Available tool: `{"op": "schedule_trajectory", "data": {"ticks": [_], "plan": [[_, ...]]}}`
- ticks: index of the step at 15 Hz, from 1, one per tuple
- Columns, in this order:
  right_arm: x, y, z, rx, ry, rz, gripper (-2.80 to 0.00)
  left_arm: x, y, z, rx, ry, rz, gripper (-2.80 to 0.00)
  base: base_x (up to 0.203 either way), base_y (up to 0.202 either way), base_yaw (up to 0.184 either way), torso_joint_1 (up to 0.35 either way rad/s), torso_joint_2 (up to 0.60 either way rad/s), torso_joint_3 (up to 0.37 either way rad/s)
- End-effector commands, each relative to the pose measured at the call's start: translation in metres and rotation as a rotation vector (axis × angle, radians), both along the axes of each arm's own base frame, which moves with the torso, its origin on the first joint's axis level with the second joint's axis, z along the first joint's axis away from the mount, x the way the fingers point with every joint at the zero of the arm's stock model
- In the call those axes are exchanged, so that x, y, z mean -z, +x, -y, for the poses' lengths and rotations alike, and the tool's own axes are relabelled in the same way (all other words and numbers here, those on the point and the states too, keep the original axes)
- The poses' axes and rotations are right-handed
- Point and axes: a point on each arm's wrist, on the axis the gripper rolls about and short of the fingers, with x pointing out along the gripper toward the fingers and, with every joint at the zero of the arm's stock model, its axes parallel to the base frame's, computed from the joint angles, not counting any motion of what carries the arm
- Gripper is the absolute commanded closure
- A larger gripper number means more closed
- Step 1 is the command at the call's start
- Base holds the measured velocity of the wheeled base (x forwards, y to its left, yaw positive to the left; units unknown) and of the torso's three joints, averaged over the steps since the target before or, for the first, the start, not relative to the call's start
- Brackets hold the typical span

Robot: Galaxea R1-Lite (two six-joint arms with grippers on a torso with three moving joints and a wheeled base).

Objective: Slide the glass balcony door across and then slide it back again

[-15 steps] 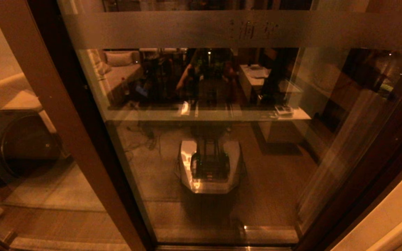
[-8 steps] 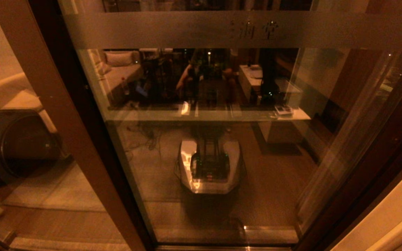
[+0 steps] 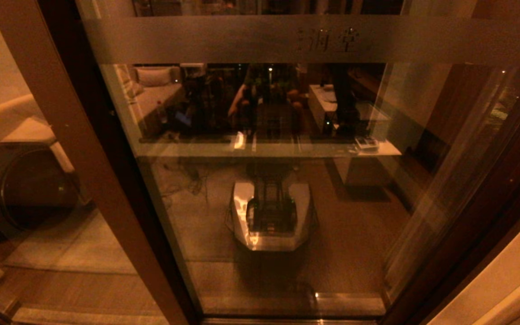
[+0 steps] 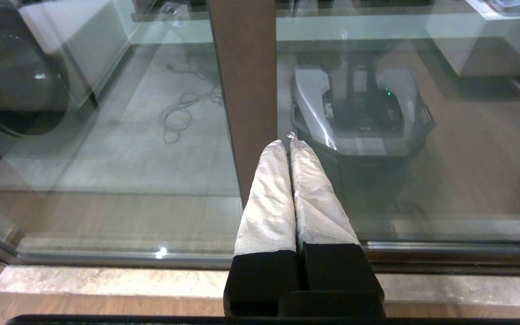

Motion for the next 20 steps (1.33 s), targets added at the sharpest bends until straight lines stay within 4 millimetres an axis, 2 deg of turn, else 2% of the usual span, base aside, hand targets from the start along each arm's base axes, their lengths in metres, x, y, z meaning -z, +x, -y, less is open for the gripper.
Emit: {"op": "schedule_trajectory", "data": {"ticks": [1, 3, 6, 9, 11, 13, 15, 17, 20], "plan": [[0.017, -0.062, -0.002, -0.056, 0.004, 0.084, 0.00, 0.000, 0.000, 0.000, 0.001, 0.000, -0.001, 0.00, 0.000, 0.000, 0.000, 0.000, 0.00, 0.000], [0.031, -0.091, -0.001, 0.009, -0.004, 0.083, 0.00, 0.000, 0.000, 0.000, 0.001, 0.000, -0.001, 0.00, 0.000, 0.000, 0.000, 0.000, 0.00, 0.000], [0.054, -0.120, 0.001, 0.076, -0.054, 0.115, 0.00, 0.000, 0.000, 0.000, -0.001, 0.000, -0.001, 0.00, 0.000, 0.000, 0.000, 0.000, 0.00, 0.000], [0.090, -0.137, 0.006, 0.227, -0.189, 0.192, 0.00, 0.000, 0.000, 0.000, -0.001, 0.000, -0.001, 0.00, 0.000, 0.000, 0.000, 0.000, 0.00, 0.000], [0.120, -0.138, 0.010, 0.350, -0.351, 0.223, 0.00, 0.000, 0.000, 0.000, -0.001, 0.000, -0.001, 0.00, 0.000, 0.000, 0.000, 0.000, 0.00, 0.000], [0.132, -0.131, 0.013, 0.449, -0.461, 0.150, 0.00, 0.000, 0.000, 0.000, -0.001, 0.000, -0.001, 0.00, 0.000, 0.000, 0.000, 0.000, 0.00, 0.000], [0.138, -0.119, 0.015, 0.502, -0.492, 0.122, 0.00, 0.000, 0.000, 0.000, -0.001, 0.000, -0.001, 0.00, 0.000, 0.000, 0.000, 0.000, 0.00, 0.000], [0.145, -0.095, 0.017, 0.589, -0.508, 0.147, 0.00, 0.000, 0.000, 0.000, -0.001, 0.000, -0.001, 0.00, 0.000, 0.000, 0.000, 0.000, 0.00, 0.000], [0.166, -0.044, 0.020, 0.757, -0.526, 0.273, 0.00, 0.000, 0.000, 0.000, -0.001, 0.000, -0.001, 0.00, 0.000, 0.000, 0.000, 0.000, 0.00, 0.000]]}}
